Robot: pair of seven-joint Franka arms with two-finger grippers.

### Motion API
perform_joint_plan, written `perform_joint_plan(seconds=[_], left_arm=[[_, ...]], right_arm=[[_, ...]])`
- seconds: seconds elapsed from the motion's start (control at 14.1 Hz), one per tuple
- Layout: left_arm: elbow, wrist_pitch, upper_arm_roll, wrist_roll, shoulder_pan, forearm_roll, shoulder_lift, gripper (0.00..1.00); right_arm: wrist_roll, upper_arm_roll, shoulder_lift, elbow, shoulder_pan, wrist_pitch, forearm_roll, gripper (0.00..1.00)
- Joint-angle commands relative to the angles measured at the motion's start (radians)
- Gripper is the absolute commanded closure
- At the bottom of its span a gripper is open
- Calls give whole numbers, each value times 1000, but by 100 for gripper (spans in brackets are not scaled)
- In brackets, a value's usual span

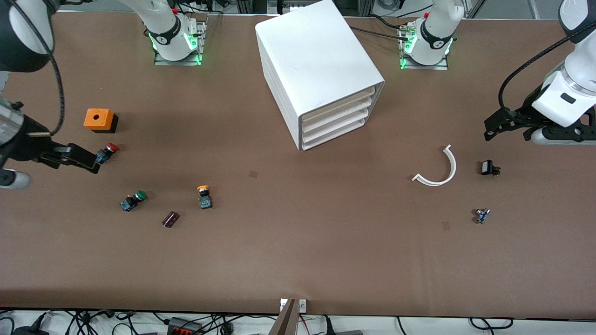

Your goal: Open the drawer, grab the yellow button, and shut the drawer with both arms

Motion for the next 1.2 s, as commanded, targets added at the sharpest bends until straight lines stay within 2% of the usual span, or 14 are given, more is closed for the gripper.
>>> perform_joint_plan(seconds=[0.0, 0.14, 0.28, 0.71, 1.13], left_arm=[[2, -45, 12, 29, -12, -8, -18, 0], [15, -48, 3, 29, -17, -7, -10, 0], [15, -53, -2, 27, -20, -5, -13, 0], [33, -98, -3, 63, -21, 2, -12, 0], [33, -140, -10, 67, -20, 2, -18, 0]], right_arm=[[-15, 84, -65, -21, -115, -41, -5, 0], [-88, 188, -112, -62, -248, -55, -12, 0], [-141, 227, -137, -93, -301, -57, -35, 0], [-149, 245, -166, -147, -298, -95, -130, 0], [-150, 245, -302, -358, -298, -31, -144, 0]])
